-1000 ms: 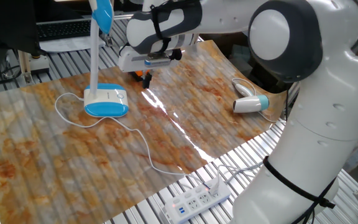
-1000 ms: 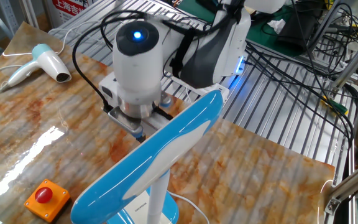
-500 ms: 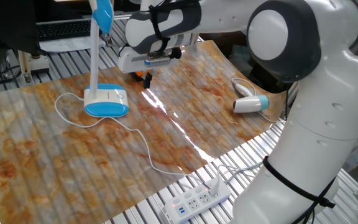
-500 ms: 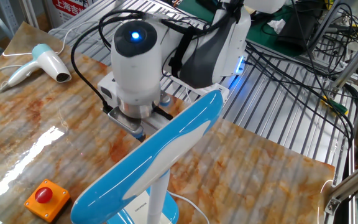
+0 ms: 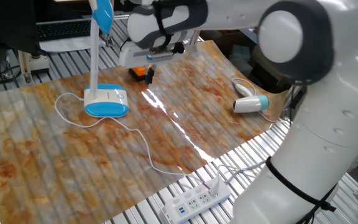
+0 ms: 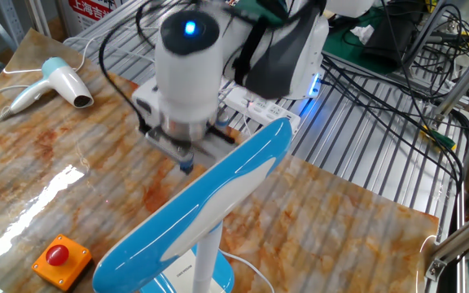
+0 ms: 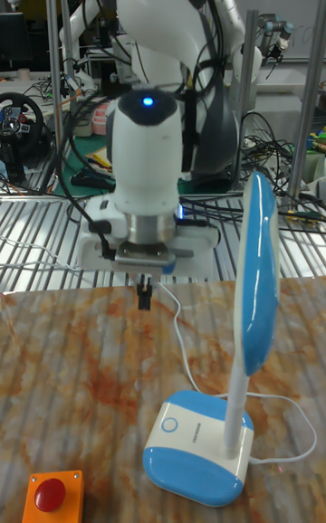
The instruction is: Turn off the desk lamp by pressing the button
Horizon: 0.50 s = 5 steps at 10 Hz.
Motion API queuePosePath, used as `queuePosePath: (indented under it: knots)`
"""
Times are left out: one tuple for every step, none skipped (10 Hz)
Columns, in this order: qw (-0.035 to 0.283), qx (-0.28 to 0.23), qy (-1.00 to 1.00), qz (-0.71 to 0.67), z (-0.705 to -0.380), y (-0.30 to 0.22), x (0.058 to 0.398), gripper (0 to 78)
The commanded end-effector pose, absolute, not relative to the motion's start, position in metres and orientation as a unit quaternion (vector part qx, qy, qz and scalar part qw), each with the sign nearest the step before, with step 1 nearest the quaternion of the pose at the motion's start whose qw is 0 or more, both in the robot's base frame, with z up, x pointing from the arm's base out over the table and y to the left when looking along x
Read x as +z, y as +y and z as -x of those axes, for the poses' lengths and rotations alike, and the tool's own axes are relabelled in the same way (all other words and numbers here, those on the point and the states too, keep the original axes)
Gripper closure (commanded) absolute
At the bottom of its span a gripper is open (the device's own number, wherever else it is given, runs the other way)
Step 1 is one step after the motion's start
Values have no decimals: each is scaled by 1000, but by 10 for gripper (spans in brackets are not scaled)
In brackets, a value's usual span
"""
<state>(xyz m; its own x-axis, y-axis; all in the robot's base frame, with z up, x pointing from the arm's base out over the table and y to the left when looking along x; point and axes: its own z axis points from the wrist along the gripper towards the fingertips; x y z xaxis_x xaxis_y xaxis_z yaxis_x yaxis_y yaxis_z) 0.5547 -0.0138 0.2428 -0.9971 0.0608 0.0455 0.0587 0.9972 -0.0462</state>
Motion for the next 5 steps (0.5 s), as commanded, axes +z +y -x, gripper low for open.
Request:
queuePosePath:
  knots:
    - [42,29,-998,46,-506,-27,336,776]
    - [41,27,-998,45,-508,-26,332,776]
    - [39,24,-998,41,-517,-18,311,776]
    - [35,10,-999,36,-517,-18,311,776]
    - [35,-9,-999,30,-517,-18,311,776]
